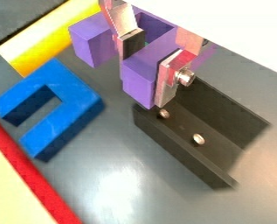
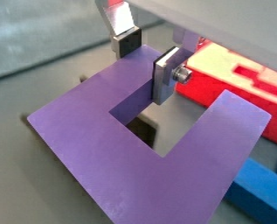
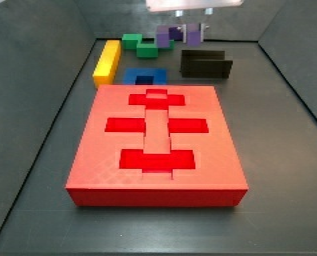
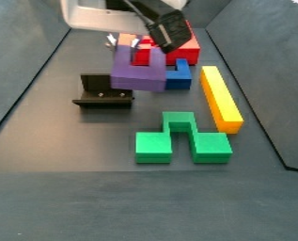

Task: Pick up the purple object. Move up. Place the purple object on the fixture. Regrasp the purple object. Move to above the board. Insert the purple object.
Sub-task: Place the purple object on the fixture.

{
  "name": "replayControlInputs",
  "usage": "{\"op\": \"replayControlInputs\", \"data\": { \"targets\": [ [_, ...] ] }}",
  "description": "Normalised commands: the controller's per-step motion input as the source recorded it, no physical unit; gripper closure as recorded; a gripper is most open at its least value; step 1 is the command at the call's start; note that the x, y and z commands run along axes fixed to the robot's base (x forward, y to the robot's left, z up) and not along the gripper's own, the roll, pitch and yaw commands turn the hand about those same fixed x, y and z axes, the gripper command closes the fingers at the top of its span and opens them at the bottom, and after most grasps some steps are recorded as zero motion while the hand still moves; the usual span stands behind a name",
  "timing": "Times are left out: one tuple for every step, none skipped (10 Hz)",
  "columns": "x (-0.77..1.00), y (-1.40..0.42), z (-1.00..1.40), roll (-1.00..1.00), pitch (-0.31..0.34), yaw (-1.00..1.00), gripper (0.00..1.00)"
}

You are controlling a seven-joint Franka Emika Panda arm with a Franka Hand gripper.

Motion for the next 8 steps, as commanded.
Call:
{"op": "replayControlInputs", "data": {
  "targets": [
    [0.79, 0.03, 0.21, -0.92, -0.22, -0.15, 1.0],
    [0.78, 0.03, 0.19, -0.97, -0.186, -0.15, 1.0],
    [0.77, 0.01, 0.14, -1.0, -0.134, -0.13, 1.0],
    [0.79, 0.0, 0.09, -1.0, 0.0, -0.12, 1.0],
    [0.79, 0.0, 0.0, -1.0, 0.02, -0.07, 1.0],
    [0.8, 0.0, 0.0, -1.0, 0.069, -0.03, 1.0],
    [0.8, 0.0, 0.0, -1.0, 0.077, -0.02, 1.0],
    [0.8, 0.0, 0.0, -1.0, 0.117, -0.01, 1.0]
  ]
}}
